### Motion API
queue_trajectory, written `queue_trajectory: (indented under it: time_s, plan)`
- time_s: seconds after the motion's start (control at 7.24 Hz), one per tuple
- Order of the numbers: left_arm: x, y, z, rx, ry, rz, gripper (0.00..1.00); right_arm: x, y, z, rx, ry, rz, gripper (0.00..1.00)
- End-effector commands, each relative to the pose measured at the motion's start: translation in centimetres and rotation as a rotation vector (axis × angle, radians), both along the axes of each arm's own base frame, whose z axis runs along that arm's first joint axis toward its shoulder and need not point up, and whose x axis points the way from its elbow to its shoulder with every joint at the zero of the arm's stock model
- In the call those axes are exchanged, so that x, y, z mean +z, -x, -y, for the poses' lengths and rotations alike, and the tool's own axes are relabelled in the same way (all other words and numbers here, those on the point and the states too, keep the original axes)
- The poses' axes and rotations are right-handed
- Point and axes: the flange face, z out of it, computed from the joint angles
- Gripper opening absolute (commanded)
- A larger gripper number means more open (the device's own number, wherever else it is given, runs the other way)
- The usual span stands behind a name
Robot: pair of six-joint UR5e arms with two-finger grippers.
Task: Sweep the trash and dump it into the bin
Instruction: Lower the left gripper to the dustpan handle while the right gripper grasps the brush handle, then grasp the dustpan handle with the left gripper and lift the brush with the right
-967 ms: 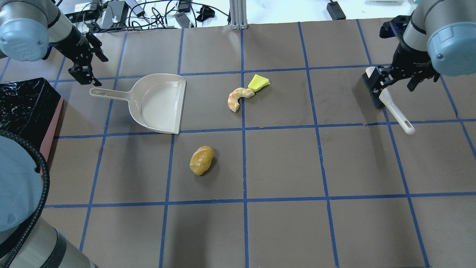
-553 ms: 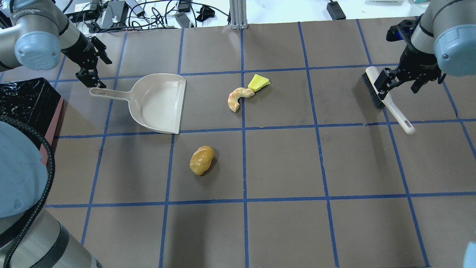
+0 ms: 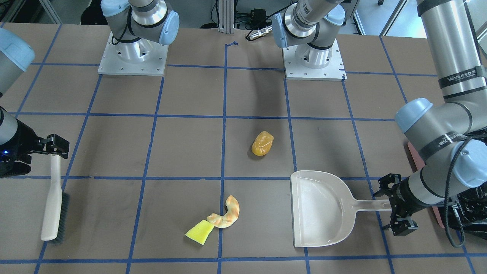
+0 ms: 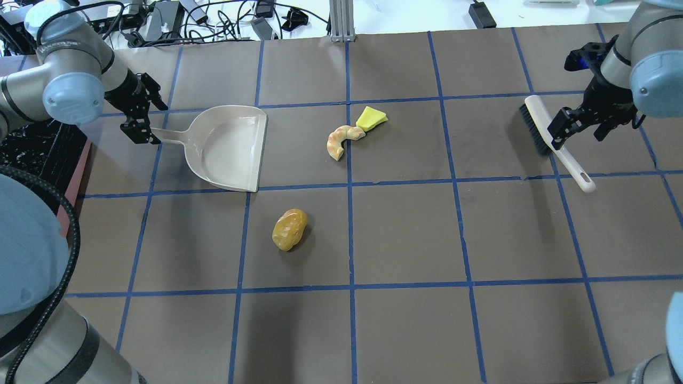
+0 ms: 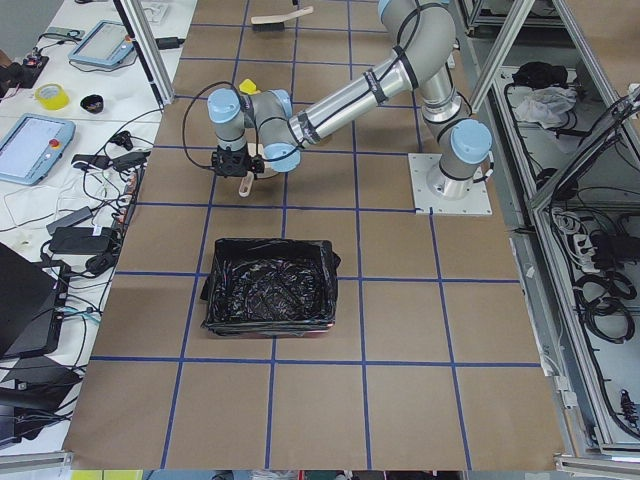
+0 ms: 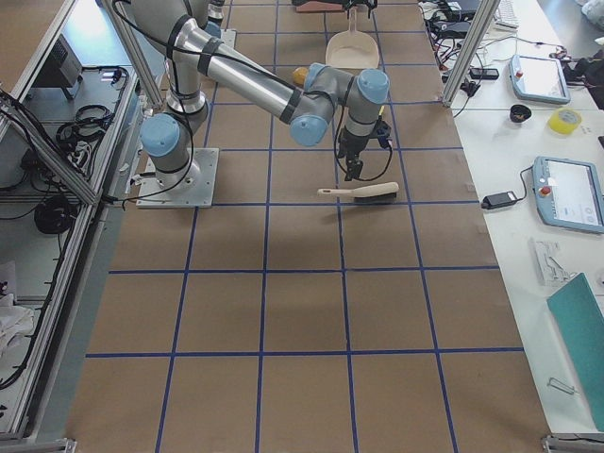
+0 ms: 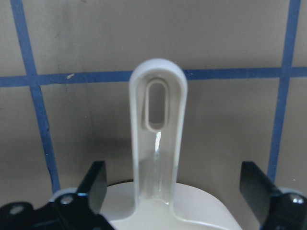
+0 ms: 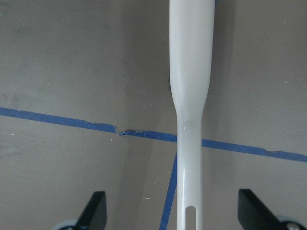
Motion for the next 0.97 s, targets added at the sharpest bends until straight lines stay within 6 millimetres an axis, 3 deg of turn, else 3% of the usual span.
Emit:
queue_trajectory:
  time_s: [0.0, 0.14, 0.41, 0.55, 0.83]
  plan:
    - [-0.3, 0.1, -0.9, -0.025, -0.019, 0.024, 1.0, -3.3, 1.8, -1.8, -0.001, 0.039, -0.017, 0.97]
    - [-0.5, 0.0, -1.1, -0.028, -0.026, 0.023, 1.0, -3.6, 2.9, -2.1, 0.012, 0.048, -0.017, 0.98]
    - [-0.8, -0.1, -1.2, -0.035, -0.033, 0.022, 0.98, -4.9, 2.8, -2.4, 0.012, 0.026, -0.004, 0.97]
    - [-1.0, -0.2, -1.4, -0.036, -0.041, 0.032, 0.92, -5.9, 2.8, -2.4, 0.014, 0.024, 0.001, 0.97]
    - [-1.1, -0.3, -1.5, -0.036, -0.043, 0.033, 0.82, -6.0, 2.9, -2.3, 0.017, 0.029, -0.01, 0.97]
